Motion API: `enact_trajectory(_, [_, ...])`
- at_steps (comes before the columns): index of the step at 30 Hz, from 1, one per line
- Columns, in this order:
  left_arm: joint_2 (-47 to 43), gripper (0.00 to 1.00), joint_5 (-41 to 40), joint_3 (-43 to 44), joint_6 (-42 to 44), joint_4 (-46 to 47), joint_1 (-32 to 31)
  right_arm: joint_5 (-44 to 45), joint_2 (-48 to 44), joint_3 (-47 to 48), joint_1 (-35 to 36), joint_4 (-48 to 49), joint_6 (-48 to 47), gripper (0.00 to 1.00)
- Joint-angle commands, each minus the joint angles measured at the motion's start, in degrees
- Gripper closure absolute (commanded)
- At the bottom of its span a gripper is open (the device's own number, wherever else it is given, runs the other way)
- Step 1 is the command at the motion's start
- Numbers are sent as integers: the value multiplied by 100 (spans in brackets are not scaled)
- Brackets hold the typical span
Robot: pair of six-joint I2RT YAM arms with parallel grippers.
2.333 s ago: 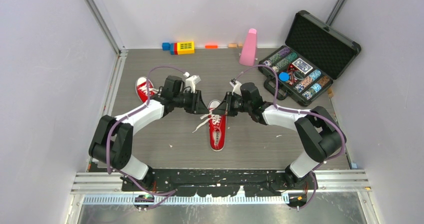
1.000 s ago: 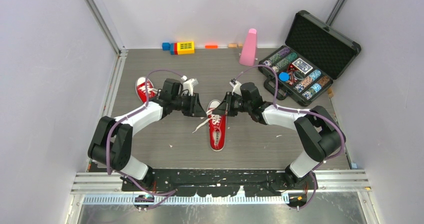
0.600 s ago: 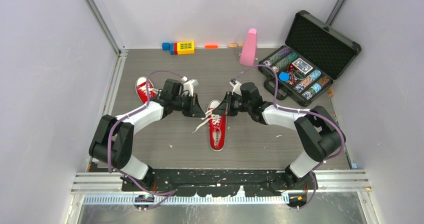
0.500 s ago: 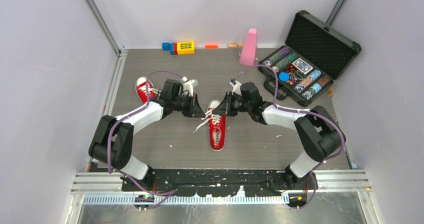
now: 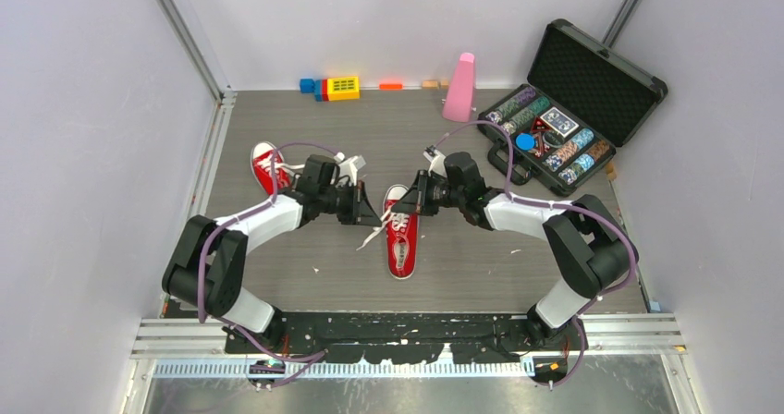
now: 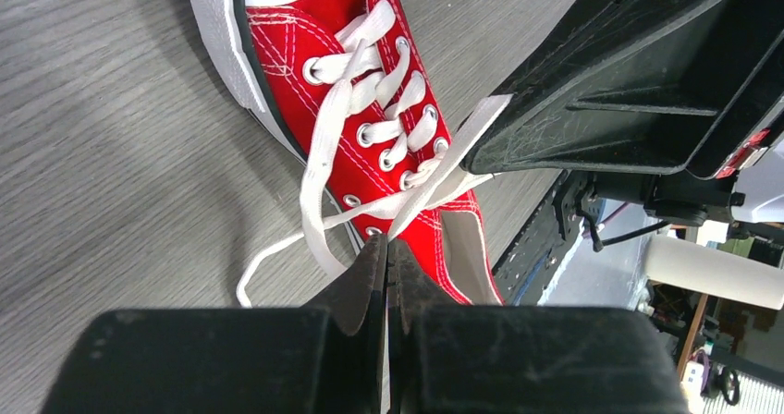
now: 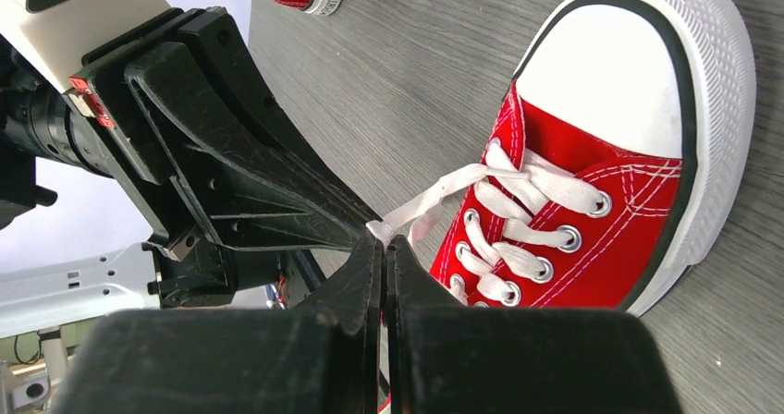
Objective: Tie the shoes
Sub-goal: Wrap the shoelace around the shoelace.
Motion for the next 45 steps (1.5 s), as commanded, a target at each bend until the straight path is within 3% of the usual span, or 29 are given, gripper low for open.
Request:
enact_trajectory(1, [-59,100,72,113,-294,36,-22,-74,1,179,-67,321,108,100])
enact_trajectory(16, [-211,100,-542,-89,-966,932,-757,-24,88,188,-76,317,140,100])
enact_trajectory(33, [401,100,-1077,15,-1013,1753,-1114,-18,-10,151,-76,342,275,100])
enact_trajectory(45, [231,100,-1608,8,-668,1743,-1119,-2,1,137,-76,334,323,100])
